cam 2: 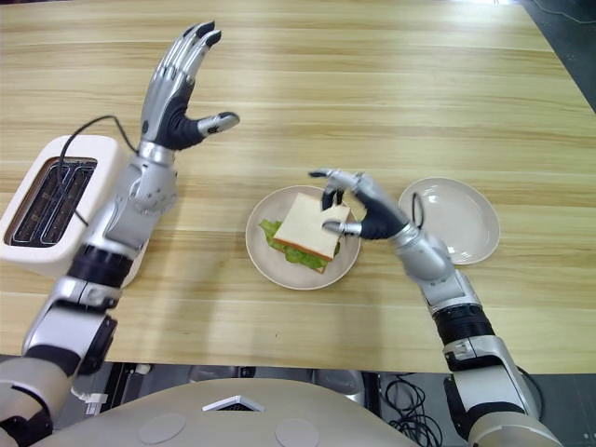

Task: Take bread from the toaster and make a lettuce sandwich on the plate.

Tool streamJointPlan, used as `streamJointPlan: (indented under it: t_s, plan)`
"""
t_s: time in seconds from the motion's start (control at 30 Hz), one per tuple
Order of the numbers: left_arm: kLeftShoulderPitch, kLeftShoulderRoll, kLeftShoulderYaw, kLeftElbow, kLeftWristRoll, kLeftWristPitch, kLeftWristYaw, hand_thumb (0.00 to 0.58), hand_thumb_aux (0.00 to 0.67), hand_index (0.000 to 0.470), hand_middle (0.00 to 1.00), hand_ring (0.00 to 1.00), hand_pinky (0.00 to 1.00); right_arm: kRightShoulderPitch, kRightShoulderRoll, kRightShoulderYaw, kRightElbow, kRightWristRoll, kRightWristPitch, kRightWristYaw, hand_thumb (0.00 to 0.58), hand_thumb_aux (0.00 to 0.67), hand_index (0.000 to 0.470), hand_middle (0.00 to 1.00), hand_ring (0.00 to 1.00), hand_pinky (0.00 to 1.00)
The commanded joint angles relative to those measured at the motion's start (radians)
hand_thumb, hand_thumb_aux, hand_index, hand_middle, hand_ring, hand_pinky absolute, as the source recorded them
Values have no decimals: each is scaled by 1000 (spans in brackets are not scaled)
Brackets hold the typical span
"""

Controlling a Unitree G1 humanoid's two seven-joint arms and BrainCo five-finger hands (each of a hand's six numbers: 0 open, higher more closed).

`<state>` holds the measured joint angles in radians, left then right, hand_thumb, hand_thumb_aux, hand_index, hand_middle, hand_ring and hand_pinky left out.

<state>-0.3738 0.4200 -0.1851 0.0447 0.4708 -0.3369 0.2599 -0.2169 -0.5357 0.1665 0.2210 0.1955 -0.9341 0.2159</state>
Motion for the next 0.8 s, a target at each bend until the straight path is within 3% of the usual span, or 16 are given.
streamJointPlan:
  t_s: [0.03, 0.1, 0.17, 0.3, 0.4, 0.57, 0.8]
  plan:
    - [122, 3, 33, -208, -217, 3, -168, 580, 670, 460, 1000, 1000, 1000, 80, -11, 5, -183, 427, 203, 227, 580, 670, 460, 1000, 1000, 1000]
    - [213, 19, -3, -329, -401, 12, -308, 580, 670, 460, 1000, 1000, 1000, 157, -45, 3, -308, 681, 388, 428, 580, 670, 460, 1000, 1000, 1000]
    - [313, 61, -52, -437, -567, 46, -464, 580, 670, 460, 1000, 1000, 1000, 243, -107, 2, -374, 813, 542, 642, 580, 670, 460, 1000, 1000, 1000]
    - [475, 193, -169, -484, -701, 95, -749, 580, 670, 460, 1000, 1000, 1000, 332, -200, 37, -278, 703, 670, 899, 580, 670, 460, 1000, 1000, 1000]
    - [525, 238, -247, -399, -627, 123, -856, 580, 670, 460, 1000, 1000, 1000, 342, -229, 90, -153, 473, 641, 984, 580, 670, 460, 1000, 1000, 1000]
    - [521, 221, -351, -287, -474, 139, -922, 580, 670, 460, 1000, 1000, 1000, 280, -213, 137, 20, 133, 521, 952, 580, 670, 460, 1000, 1000, 1000]
    - [401, 151, -427, -52, -77, 75, -775, 580, 670, 460, 1000, 1000, 1000, 124, -157, 165, 254, -361, 324, 621, 580, 670, 460, 1000, 1000, 1000]
